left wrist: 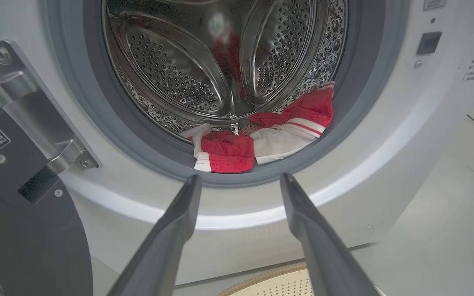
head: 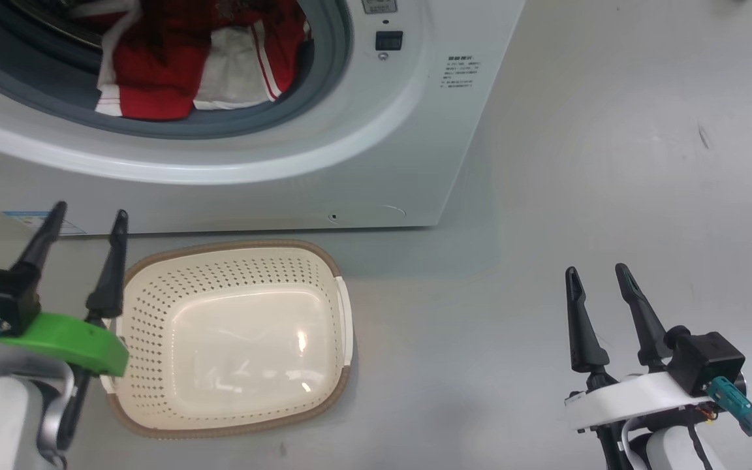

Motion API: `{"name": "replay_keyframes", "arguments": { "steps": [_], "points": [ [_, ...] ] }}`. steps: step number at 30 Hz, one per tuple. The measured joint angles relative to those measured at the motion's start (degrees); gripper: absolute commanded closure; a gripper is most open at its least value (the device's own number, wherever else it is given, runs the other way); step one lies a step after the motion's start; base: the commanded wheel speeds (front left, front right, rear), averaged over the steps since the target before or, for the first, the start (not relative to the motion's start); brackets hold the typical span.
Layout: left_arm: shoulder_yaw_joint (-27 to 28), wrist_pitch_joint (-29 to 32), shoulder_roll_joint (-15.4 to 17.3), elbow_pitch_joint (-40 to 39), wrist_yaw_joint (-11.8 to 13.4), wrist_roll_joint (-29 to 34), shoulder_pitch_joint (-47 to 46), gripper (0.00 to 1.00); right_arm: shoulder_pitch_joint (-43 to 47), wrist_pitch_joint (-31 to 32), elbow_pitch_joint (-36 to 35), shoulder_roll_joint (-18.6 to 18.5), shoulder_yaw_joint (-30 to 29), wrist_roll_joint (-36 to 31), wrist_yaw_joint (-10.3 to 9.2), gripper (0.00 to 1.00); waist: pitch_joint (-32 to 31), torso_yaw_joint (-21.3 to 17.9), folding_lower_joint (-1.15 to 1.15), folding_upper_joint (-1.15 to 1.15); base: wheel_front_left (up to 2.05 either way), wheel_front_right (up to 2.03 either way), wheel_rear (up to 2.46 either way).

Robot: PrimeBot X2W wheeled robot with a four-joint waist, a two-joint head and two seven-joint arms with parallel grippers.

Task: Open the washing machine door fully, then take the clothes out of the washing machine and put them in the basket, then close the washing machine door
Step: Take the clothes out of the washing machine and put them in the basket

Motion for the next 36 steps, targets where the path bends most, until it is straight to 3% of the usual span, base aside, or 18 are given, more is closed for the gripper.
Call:
{"name": "replay_keyframes", "arguments": {
  "steps": [9,22,36],
  "points": [
    [4.0,6.9,4.1,1.9,2.5,0.6,-9.2,0.0,-4.1,0.0,-0.2,0.5,2.4,0.1,0.02,0.0,5.9,-5.0,0.0,0.0,0.0,0.0,0.0],
    [3.1,14.6,7.1,8.0,2.9,2.0,-19.7,0.0,-7.4,-0.1,0.4,0.8,4.4,0.8,0.11,0.0,11.2,-12.2,0.0,0.0,0.0,0.0,0.0],
    [2.4,22.5,12.3,15.7,3.6,6.2,-29.2,0.0,-9.5,-0.5,0.2,0.9,8.6,5.7,-0.14,0.0,14.9,-17.1,0.0,0.0,0.0,0.0,0.0]
  ]
}}
